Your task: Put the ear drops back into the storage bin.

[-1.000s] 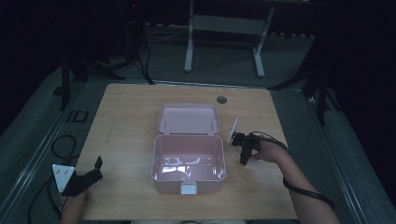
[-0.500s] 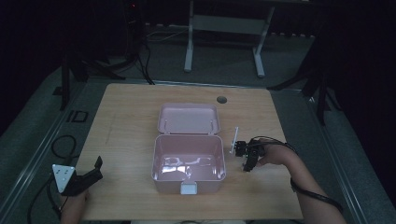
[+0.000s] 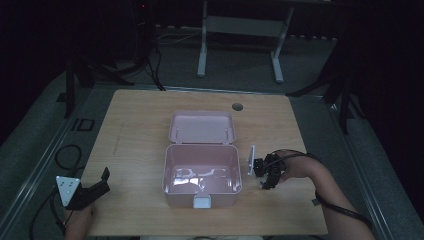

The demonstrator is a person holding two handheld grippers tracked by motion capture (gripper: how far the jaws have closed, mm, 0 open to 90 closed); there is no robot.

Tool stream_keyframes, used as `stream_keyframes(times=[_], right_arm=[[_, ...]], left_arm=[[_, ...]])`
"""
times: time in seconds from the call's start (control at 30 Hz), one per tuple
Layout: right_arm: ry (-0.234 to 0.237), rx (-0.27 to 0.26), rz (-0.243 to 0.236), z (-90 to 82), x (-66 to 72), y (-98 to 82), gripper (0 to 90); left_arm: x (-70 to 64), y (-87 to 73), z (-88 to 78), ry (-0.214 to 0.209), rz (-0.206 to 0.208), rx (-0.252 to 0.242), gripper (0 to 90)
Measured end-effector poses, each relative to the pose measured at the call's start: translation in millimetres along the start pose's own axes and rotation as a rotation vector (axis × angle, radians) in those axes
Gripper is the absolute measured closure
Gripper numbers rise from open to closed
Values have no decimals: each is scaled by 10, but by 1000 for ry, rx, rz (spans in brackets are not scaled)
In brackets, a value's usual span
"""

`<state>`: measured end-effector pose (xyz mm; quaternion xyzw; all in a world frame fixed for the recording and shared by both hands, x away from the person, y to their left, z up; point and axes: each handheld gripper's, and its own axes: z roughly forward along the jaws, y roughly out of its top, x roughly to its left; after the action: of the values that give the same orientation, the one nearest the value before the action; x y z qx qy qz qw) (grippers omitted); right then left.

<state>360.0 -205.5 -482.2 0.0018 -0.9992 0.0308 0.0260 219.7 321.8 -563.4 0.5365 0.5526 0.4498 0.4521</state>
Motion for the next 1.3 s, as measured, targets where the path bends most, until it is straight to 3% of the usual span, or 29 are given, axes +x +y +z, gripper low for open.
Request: stream_keyframes(times=[0.07,0.27,0.73,1.3], right_arm=[[0,10,-37,-11,34,7,597],[6,25,-75,-18,89,48,596],[-3,40,-83,-191,120,117,597],[-40,55,-72,-592,121,245,596]], left_arm=[[0,0,0,0,0,-1,5],[-2,0,0,2,1,0,5],[0,-1,-1,-3,-2,-2,5],[-2,-1,-1,-2,-1,-2,5]])
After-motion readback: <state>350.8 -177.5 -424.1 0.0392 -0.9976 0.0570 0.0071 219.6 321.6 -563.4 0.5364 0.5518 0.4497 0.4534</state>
